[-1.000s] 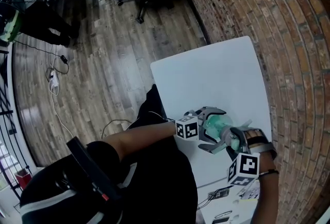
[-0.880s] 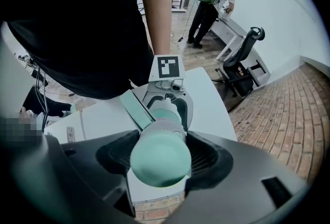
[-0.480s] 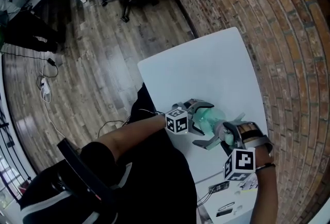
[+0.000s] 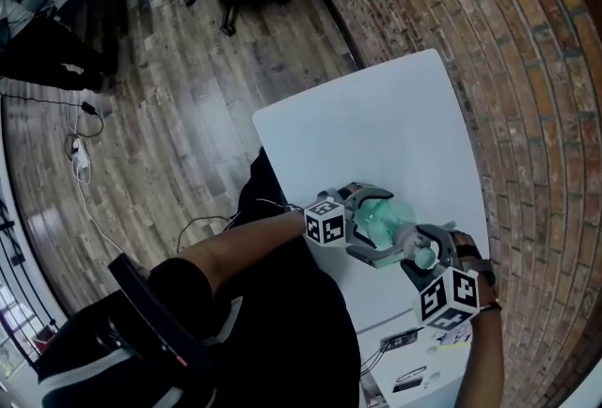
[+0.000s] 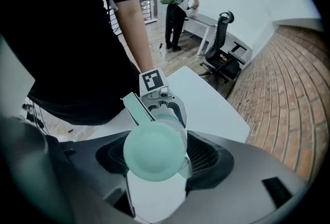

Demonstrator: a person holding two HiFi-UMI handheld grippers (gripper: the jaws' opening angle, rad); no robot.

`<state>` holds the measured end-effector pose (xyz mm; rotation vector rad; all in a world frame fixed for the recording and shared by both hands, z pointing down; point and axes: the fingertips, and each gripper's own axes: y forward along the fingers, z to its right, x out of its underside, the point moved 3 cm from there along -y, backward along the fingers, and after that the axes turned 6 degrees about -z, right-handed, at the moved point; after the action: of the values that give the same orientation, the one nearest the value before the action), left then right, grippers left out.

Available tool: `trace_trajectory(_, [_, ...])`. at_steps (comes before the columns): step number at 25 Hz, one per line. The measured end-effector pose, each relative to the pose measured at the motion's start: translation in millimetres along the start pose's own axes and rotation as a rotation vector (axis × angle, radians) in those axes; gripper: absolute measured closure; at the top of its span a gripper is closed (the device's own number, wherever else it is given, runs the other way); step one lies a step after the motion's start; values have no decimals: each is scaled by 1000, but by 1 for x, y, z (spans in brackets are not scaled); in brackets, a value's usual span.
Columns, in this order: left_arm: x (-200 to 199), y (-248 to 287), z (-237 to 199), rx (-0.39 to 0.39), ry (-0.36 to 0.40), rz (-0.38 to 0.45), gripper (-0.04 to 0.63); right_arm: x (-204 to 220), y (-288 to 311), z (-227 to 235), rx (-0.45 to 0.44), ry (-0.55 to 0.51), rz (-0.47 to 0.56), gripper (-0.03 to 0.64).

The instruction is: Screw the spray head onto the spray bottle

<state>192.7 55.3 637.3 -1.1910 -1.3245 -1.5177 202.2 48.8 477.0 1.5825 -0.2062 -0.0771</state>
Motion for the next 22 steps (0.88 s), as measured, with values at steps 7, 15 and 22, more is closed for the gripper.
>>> trace_trajectory(7, [2, -1, 1, 1, -15, 26, 41, -1, 1, 3, -27, 161, 44, 333])
trace_trajectory(15, [4, 0, 0, -1, -32, 57, 41, 3, 1, 7, -17, 369, 93, 333])
trace_trajectory(22, [5, 2, 0, -5, -35, 64, 40, 4, 2, 8, -15, 522, 111, 333])
